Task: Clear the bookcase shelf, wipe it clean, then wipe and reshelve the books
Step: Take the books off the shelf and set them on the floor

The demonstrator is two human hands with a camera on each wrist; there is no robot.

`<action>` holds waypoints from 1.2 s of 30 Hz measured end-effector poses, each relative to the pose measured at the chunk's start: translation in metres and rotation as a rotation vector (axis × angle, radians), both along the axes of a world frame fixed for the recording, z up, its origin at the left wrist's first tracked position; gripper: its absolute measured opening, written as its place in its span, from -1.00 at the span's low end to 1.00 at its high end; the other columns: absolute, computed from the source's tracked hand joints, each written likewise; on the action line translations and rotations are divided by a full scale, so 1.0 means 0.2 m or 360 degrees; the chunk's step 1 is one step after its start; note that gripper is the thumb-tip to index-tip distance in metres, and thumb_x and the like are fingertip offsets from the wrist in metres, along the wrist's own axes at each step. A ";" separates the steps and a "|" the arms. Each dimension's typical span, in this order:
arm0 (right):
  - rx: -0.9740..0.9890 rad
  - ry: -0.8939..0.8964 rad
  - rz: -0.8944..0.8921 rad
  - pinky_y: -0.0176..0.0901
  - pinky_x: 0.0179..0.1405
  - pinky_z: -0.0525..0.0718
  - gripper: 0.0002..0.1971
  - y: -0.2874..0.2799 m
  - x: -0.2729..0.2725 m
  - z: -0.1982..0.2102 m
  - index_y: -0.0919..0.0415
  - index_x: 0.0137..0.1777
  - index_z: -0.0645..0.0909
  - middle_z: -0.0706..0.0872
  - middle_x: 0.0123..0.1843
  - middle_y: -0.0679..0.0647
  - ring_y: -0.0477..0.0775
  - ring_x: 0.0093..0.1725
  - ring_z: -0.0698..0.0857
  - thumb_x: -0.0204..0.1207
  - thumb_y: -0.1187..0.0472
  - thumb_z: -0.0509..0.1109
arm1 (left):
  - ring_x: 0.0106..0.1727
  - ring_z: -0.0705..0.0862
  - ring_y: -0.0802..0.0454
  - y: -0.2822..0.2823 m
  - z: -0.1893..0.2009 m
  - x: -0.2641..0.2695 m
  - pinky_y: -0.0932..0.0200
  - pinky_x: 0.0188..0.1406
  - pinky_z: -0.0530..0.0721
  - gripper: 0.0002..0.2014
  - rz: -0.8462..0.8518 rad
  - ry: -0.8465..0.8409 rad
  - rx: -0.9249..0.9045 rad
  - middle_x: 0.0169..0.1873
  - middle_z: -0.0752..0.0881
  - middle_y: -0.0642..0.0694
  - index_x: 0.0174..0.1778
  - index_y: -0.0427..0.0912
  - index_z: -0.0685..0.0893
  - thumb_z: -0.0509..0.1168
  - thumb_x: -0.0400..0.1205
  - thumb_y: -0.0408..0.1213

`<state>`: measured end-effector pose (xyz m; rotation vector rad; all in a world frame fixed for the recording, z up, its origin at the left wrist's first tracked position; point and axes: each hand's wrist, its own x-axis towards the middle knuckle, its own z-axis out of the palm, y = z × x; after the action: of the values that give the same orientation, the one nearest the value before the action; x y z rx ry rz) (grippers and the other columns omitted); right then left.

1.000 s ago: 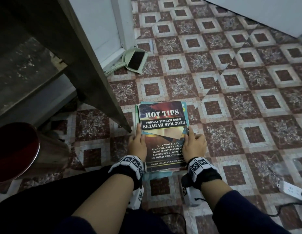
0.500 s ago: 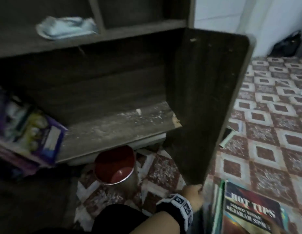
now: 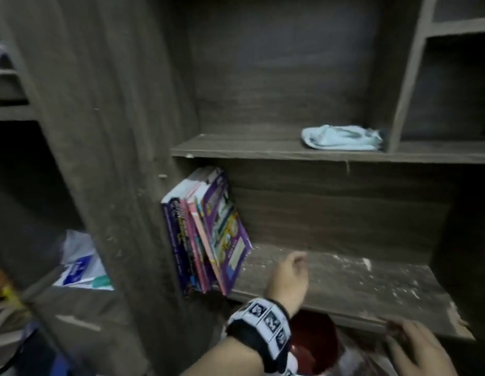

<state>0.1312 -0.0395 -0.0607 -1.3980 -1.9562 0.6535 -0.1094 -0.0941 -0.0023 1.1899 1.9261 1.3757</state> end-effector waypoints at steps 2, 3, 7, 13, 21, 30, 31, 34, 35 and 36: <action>0.0057 0.0003 0.0323 -0.47 -0.05 0.60 -0.38 0.05 -0.26 0.06 -0.39 -0.04 0.62 0.72 0.08 -0.10 -0.19 -0.02 0.68 0.25 0.48 0.55 | 0.29 0.52 0.24 -0.11 0.04 -0.22 0.24 0.41 0.43 -0.69 0.0351 0.0261 0.0237 0.22 0.57 0.15 0.19 0.22 0.59 0.27 0.66 -0.32; 0.0082 0.0041 0.0455 -0.50 -0.16 0.60 -0.33 0.12 -0.38 0.05 -0.43 -0.02 0.62 0.70 0.03 -0.21 -0.21 -0.03 0.66 0.25 0.50 0.52 | 0.32 0.47 0.22 -0.17 0.05 -0.32 0.22 0.43 0.39 -0.66 0.0559 0.0410 0.0359 0.23 0.53 0.14 0.23 0.18 0.60 0.32 0.62 -0.33; 0.0193 0.0125 0.0751 -0.54 -0.25 0.58 -0.16 0.30 -0.85 0.18 -0.53 0.18 0.49 0.68 0.03 -0.25 -0.21 -0.03 0.66 0.26 0.54 0.49 | 0.39 0.34 0.07 -0.28 0.07 -0.61 0.17 0.45 0.23 -0.39 0.1201 0.0621 0.0539 0.35 0.42 0.07 0.36 0.17 0.60 0.52 0.41 -0.36; 0.0006 0.0242 0.1018 -0.17 0.31 0.56 -0.43 0.50 -1.43 0.22 -0.48 0.17 0.53 0.63 0.24 -0.16 -0.20 0.24 0.61 0.46 0.32 0.48 | 0.36 0.23 0.11 -0.18 -0.03 -0.78 0.01 0.26 0.46 0.00 0.1209 0.0809 0.0565 0.47 0.32 0.10 0.59 0.36 0.25 0.64 0.33 -0.26; -0.0584 0.0786 0.1061 -0.44 -0.08 0.48 -0.56 0.66 -1.91 0.35 0.01 0.39 0.45 0.50 0.44 0.14 -0.02 0.29 0.50 0.60 0.44 0.27 | 0.42 0.36 -0.27 0.06 -0.11 -0.78 -0.14 0.38 0.41 -0.23 0.1418 0.1016 0.0576 0.68 0.17 -0.04 0.70 0.15 0.08 0.20 0.54 0.00; -0.0849 0.1092 0.0990 -0.34 -0.01 0.59 -0.56 0.74 -2.25 0.39 0.19 0.57 0.35 0.53 0.44 0.18 0.12 0.34 0.54 0.69 0.30 0.17 | 0.53 0.30 -0.21 0.13 -0.20 -0.83 0.25 0.62 0.03 -0.41 0.1409 0.1097 0.0843 0.71 0.07 0.03 0.71 0.04 0.09 0.03 0.72 -0.19; -0.0923 0.1115 0.0982 -0.23 0.13 0.57 -0.58 0.72 -2.28 0.37 0.17 0.55 0.38 0.53 0.47 0.17 0.13 0.36 0.55 0.70 0.22 0.17 | 0.56 0.27 -0.18 0.13 -0.20 -0.84 0.24 0.62 0.02 -0.42 0.1409 0.1087 0.0877 0.71 0.07 0.05 0.71 0.06 0.07 0.02 0.73 -0.18; -0.1150 0.1166 0.0863 0.01 0.39 0.51 -0.60 0.70 -2.35 0.33 0.13 0.41 0.54 0.62 0.39 0.22 0.22 0.34 0.61 0.69 -0.04 0.18 | 0.67 0.13 -0.04 0.13 -0.22 -0.86 0.18 0.64 0.00 -0.48 0.1405 0.1089 0.0945 0.71 0.06 0.08 0.71 0.11 0.03 -0.08 0.78 -0.10; -0.1222 0.1143 0.0819 0.06 0.41 0.52 -0.55 0.69 -2.36 0.32 0.13 0.36 0.57 0.64 0.35 0.22 0.23 0.30 0.63 0.65 -0.15 0.19 | 0.69 0.10 -0.03 0.13 -0.22 -0.87 0.16 0.64 -0.01 -0.48 0.1419 0.1085 0.0963 0.71 0.06 0.08 0.71 0.11 0.02 -0.10 0.79 -0.09; -0.1282 0.1117 0.0777 0.10 0.40 0.53 -0.44 0.69 -2.37 0.31 0.15 0.38 0.57 0.65 0.35 0.23 0.25 0.28 0.65 0.61 -0.25 0.19 | 0.70 0.10 -0.04 0.13 -0.23 -0.88 0.14 0.65 0.00 -0.48 0.1432 0.1072 0.0989 0.71 0.08 0.07 0.71 0.10 0.02 -0.10 0.79 -0.10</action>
<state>-0.3430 0.0991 0.0019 -0.8436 -1.4724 2.0095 -0.2849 -0.0674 -0.0488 1.1754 2.8290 2.3912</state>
